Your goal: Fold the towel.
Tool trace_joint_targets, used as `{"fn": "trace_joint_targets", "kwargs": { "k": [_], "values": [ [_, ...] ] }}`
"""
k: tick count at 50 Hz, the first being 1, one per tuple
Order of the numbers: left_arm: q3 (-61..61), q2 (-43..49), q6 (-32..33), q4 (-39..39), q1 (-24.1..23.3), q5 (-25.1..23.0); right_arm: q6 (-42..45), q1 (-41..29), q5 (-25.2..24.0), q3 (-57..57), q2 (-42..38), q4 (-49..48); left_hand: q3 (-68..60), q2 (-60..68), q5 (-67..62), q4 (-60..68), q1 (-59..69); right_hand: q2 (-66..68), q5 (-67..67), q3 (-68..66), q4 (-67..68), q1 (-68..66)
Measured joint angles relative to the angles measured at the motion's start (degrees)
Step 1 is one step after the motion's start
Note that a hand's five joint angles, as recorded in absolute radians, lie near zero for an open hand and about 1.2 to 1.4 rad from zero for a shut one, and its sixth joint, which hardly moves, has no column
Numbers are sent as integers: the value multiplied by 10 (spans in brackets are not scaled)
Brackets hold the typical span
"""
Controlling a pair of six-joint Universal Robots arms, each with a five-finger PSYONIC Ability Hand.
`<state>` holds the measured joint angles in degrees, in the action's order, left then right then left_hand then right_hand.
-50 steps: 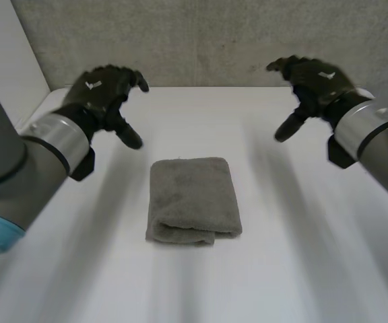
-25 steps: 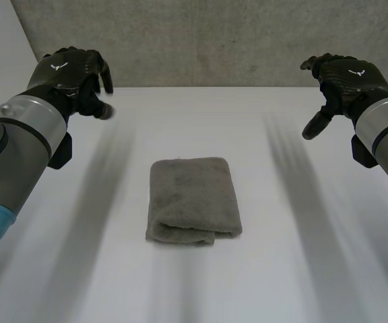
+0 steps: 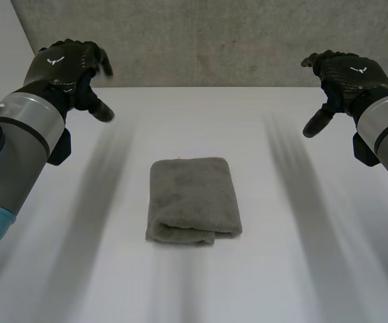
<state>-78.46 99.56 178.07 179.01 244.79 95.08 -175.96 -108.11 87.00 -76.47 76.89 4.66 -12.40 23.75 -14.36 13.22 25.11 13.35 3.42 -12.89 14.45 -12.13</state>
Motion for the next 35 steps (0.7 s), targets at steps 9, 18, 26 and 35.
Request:
{"fn": "trace_joint_targets", "kwargs": {
  "k": [9,18,26,35],
  "values": [
    [3,6,2,-1,1,1,0,0,0,0,-1,0,0,-87,106,0,-73,0,0,0,0,0],
    [1,7,5,-1,1,2,0,0,0,1,-1,0,0,-88,106,0,-73,0,0,0,0,0],
    [1,3,4,-1,1,2,0,0,0,2,-2,0,0,-89,107,0,-73,0,0,0,0,0],
    [-1,3,4,0,0,1,0,0,0,2,-4,0,0,-89,107,0,-73,0,0,0,0,0]
  ]
}}
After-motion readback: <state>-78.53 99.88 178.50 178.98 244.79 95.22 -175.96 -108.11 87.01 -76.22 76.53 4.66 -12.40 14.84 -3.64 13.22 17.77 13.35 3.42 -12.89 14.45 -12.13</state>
